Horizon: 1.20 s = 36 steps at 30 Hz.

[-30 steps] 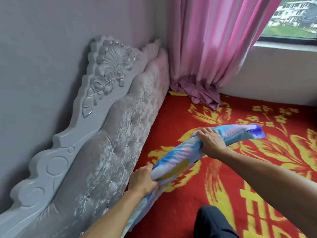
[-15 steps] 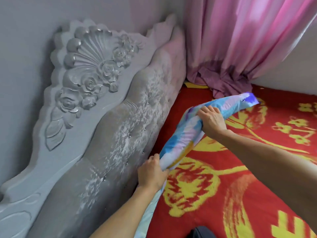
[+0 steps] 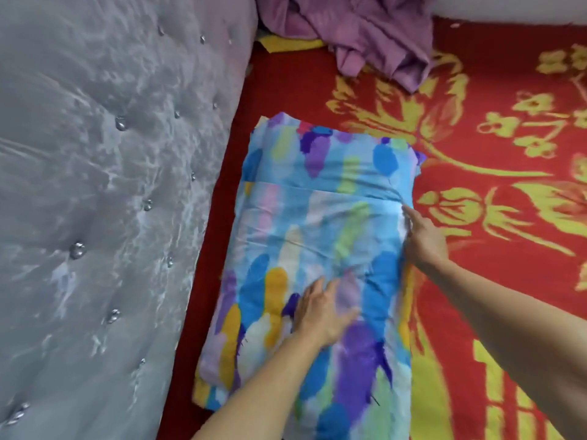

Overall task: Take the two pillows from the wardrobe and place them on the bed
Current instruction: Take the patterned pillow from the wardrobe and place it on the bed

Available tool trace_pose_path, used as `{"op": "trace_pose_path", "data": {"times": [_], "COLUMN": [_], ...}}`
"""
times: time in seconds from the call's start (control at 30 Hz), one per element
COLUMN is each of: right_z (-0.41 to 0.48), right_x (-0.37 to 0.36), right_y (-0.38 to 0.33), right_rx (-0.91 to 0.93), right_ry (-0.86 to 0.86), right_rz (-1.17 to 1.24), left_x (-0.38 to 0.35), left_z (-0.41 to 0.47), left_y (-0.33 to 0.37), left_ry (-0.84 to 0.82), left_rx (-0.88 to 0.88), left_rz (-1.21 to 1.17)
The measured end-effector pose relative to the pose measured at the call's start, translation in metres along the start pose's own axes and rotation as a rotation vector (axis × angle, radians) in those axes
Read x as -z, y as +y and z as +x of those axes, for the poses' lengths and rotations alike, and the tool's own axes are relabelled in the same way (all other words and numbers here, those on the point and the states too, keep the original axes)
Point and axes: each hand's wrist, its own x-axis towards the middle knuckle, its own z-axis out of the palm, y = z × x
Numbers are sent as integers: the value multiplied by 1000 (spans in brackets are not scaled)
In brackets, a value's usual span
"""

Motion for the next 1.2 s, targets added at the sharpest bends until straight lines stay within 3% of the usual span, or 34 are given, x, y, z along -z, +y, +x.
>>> {"op": "trace_pose_path", "data": {"times": [0.13,0.27,0.3,0.37,0.47,0.53,0.67,0.83,1.0,1.2], "right_z": [-33,-57,-57,-54,-55,-58,-54,-9,92,211], "right_x": [-52,-97,-103,-110,-108,-99,-73,-34,2,32], "right_y": [23,12,12,15,15,6,-19,-57,-102,-143], "right_rx": [-238,-400,-414,-403,-377,-339,-233,-149,-72,59], "right_ry": [21,35,49,74,138,221,344,399,422,440], "right_rz": [265,502,523,534,551,565,631,663,637,587], "left_x": [19,44,48,52,56,59,89,148,214,284], "left_z": [22,47,53,64,65,60,54,69,131,229], "left_y": [-82,-135,-145,-165,-179,-174,-150,-106,-65,-33], "left_ry": [72,312,353,329,278,384,723,867,989,1010], "left_rx": [184,260,366,575,627,611,462,319,251,74], "left_rz": [188,265,179,-221,-704,-750,-535,-500,-407,-343]}}
